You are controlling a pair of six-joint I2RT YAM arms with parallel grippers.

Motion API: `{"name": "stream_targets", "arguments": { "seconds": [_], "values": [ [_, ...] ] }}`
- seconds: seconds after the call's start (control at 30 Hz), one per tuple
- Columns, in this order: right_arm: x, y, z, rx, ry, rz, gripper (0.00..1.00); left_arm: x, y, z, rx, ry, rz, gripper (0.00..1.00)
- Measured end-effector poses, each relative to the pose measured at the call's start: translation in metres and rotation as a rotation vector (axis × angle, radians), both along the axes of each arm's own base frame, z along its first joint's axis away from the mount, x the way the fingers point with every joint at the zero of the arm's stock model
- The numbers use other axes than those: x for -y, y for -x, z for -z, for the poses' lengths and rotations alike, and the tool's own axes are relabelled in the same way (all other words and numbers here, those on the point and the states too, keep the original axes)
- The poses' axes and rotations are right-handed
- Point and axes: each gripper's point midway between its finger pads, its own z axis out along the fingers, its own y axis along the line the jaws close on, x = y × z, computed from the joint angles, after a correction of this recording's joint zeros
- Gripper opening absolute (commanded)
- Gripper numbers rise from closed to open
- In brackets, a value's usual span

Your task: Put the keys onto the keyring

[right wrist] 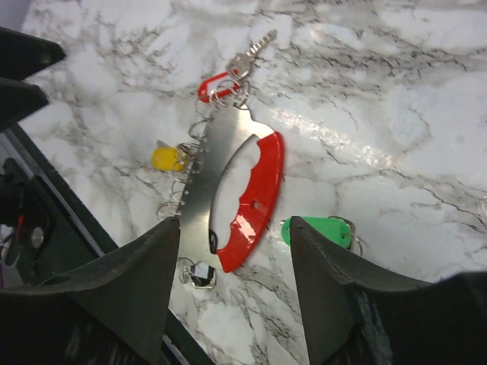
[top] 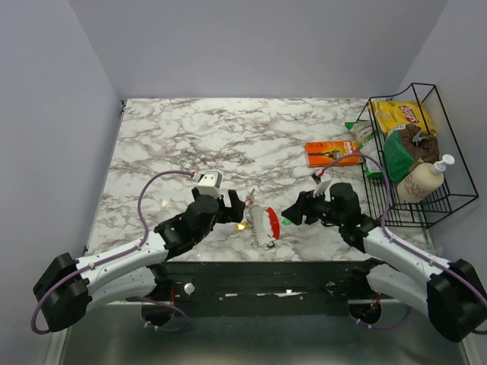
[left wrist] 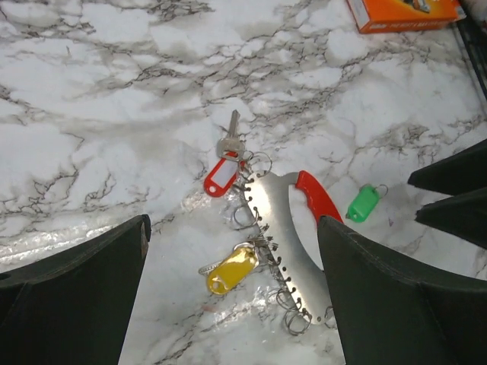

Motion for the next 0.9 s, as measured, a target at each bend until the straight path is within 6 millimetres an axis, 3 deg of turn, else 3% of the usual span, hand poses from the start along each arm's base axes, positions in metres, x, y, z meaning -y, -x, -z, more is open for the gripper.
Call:
{"name": "stream_targets", "arguments": {
  "seconds": [0.1,0.17,0.33,0.53,0.77,0.9],
  "values": [
    [-0.003,0.006,-0.019,0.05,-0.036,-0.03,0.68,-0.003,0.0,0.007,-0.052,0.016,0.015,0.99],
    [-0.007,0.013,-0.021,0.049,-0.041,-0.055,0.67,-0.003,0.0,0.009,-0.08,0.038,0.03,0.99],
    [-0.031,0.047,-0.009,-0.023,-0.031,-0.172,0.64,-0.006,0.001,0.018,-0.156,0.092,0.066,0.99],
    [-0.055,0.092,0.018,-0.16,0.023,-0.266,0.49,0.003,0.011,0.027,-0.218,0.111,0.134,0.99],
    [-0.056,0.095,0.027,-0.225,0.035,-0.199,0.48,0.002,0.025,0.039,-0.258,0.135,0.163,0.99],
    [-0.057,0.098,0.046,-0.287,0.07,-0.187,0.49,0.001,0.029,0.039,-0.259,0.151,0.164,0.99]
  ]
}}
